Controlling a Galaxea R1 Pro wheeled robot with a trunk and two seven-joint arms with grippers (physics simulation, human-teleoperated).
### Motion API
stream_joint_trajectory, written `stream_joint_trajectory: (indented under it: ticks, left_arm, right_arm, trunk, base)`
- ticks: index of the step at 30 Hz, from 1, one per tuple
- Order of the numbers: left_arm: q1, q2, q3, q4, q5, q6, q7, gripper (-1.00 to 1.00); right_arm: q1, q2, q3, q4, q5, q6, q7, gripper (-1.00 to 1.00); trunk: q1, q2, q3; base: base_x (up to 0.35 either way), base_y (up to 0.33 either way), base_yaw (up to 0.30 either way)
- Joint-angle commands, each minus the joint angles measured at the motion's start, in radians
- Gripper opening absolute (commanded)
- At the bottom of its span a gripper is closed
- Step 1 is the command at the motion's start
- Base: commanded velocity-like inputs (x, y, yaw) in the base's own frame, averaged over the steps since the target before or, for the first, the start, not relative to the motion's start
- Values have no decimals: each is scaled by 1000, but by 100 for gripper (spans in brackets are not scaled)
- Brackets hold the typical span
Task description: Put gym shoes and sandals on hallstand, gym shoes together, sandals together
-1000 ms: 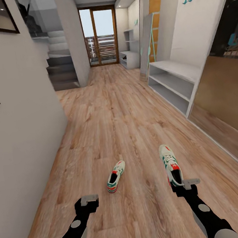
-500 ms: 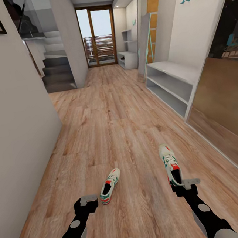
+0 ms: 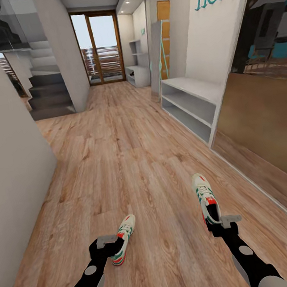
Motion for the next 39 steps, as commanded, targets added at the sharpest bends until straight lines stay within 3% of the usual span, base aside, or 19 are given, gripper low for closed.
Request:
stream_joint_trajectory:
  ticks: [1, 13, 20, 23, 25, 29, 33, 39]
  left_arm:
    - [0, 1, -5, 1, -2, -3, 9, 100]
    - [0, 1, -5, 1, -2, -4, 4, 100]
    - [0, 3, -9, 8, -9, -4, -4, 100]
    - [1, 23, -15, 13, -23, -8, -67, 100]
    - [0, 103, -8, 14, -28, -29, -252, 100]
    - [0, 125, -6, 15, -28, -31, -283, 100]
    - [0, 128, -7, 15, -31, -29, -290, 100]
    - [0, 124, -15, 15, -34, -22, -291, 100]
  right_arm:
    - [-1, 1, -8, 1, 4, -4, 8, -100]
    - [-1, 1, -8, -1, 5, -4, 8, -100]
    - [-1, 1, -8, -1, 5, -4, 8, -100]
    - [-1, 1, -8, -2, 5, -4, 8, -100]
    - [-1, 1, -8, -4, 4, -4, 10, -100]
    - [-1, 1, -9, -8, 3, -4, 10, -100]
    - [-1, 0, -11, -50, 0, 1, 11, -100]
    - [-1, 9, -5, -249, -1, 72, 12, -100]
  trunk:
    - [0, 0, 0]
    - [0, 0, 1]
    - [0, 0, 2]
    - [0, 0, 2]
    - [1, 0, -2]
    - [3, -1, -18]
    - [4, -2, -33]
    - [7, -4, -56]
  base:
    - [318, 38, -220]
    - [326, 9, -56]
    - [98, 0, -3]
    - [7, 0, 0]
    - [1, 0, 0]
    - [0, 0, 0]
    - [0, 0, 0]
    - [0, 0, 0]
